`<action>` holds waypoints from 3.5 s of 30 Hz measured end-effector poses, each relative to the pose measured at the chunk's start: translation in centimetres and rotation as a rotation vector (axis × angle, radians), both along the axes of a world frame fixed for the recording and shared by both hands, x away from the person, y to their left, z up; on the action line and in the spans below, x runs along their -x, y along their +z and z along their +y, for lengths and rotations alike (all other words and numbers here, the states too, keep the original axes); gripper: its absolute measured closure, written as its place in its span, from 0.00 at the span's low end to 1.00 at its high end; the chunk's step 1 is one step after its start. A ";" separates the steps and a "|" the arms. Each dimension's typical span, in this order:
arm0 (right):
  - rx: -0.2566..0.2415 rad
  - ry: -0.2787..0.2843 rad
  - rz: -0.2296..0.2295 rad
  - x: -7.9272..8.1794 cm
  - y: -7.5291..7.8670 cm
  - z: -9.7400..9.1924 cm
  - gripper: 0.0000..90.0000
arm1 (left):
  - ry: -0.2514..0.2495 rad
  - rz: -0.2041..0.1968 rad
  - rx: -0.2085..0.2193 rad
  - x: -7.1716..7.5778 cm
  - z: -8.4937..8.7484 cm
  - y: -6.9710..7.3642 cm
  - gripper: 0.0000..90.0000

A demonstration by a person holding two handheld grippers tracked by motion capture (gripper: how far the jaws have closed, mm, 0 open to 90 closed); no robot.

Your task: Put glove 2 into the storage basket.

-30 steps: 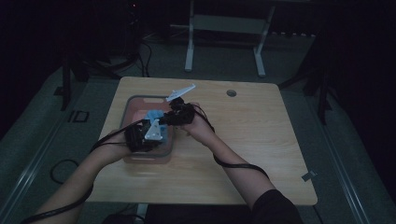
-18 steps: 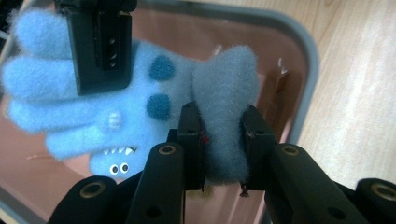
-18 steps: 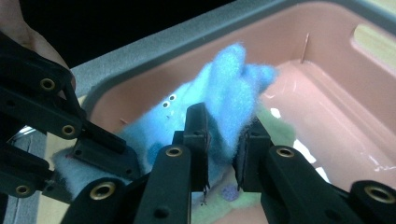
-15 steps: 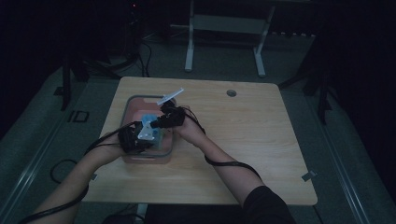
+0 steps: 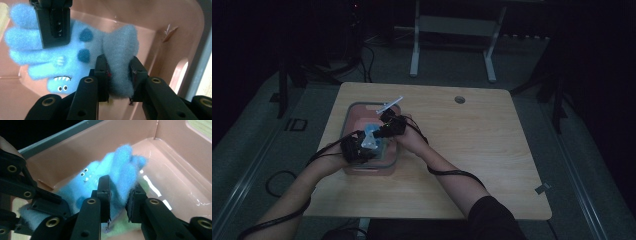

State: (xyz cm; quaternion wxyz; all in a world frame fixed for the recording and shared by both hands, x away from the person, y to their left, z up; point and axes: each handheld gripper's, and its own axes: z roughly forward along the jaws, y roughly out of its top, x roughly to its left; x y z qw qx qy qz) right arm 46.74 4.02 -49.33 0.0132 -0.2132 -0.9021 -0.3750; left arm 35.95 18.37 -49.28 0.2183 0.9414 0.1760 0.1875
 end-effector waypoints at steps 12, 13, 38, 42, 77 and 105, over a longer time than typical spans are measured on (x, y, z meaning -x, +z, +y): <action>0.020 -0.016 -0.028 -0.4 0.5 -0.2 0.62 | 0.018 0.036 0.027 -0.4 0.1 -0.3 0.69; 0.011 -0.018 -0.034 -0.4 0.7 -0.4 0.61 | 0.024 0.035 0.032 -0.3 0.2 -0.2 0.67; -0.084 0.089 -0.008 2.3 3.3 -4.8 0.20 | 0.094 0.031 0.247 1.4 -2.5 2.8 0.05; -0.094 0.073 -0.016 2.3 3.6 -5.8 0.20 | 0.069 0.007 0.273 1.6 -3.3 3.1 0.05; -0.094 -0.042 -0.019 3.7 1.2 -17.0 0.21 | -0.087 0.004 0.312 2.4 -11.3 2.4 0.05; -0.089 -0.112 0.020 5.9 -3.2 -23.7 0.21 | -0.212 0.079 0.321 3.6 -16.7 -0.8 0.05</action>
